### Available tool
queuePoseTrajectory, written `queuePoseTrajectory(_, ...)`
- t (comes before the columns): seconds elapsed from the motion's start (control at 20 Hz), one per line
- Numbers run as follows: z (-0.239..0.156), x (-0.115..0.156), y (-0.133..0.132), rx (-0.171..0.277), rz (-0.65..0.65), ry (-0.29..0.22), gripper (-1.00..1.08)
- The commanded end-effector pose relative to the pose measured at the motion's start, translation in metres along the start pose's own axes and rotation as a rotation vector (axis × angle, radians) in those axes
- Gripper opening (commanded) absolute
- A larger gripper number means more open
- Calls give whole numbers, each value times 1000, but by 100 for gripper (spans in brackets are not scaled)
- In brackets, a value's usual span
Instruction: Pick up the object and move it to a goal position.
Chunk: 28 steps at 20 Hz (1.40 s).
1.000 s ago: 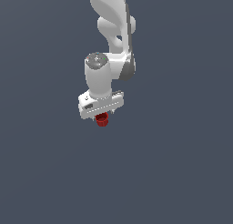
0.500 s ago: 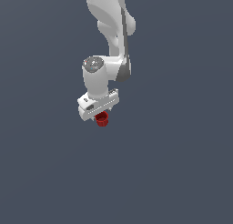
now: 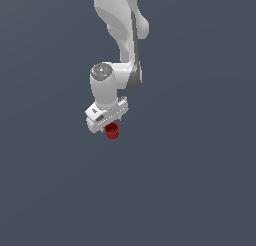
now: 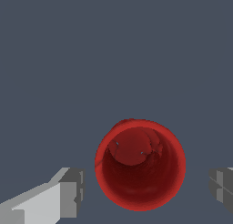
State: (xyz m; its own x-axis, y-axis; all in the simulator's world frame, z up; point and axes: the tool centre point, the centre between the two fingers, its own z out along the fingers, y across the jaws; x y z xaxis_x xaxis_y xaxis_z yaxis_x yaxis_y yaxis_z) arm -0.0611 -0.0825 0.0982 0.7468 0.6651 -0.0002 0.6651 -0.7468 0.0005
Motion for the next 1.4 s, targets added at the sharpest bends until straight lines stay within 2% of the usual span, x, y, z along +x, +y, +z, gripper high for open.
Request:
queuePoseTrajectory(0.0,1,-1,0,0,-10,0,100)
queuePoseTrajectory(0.3,6,-1,0,0,-7,0,100)
queuePoseTrajectory(0.75,44,-2,-1,1,-10,0,100)
queuePoseTrajectory(1.0,51,-1,-1,1,-10,0,100)
queuePoseTrajectory(1.05,51,-1,-1,1,-10,0,-100)
queuePoseTrajectory(1.35,51,-1,-1,1,-10,0,-100)
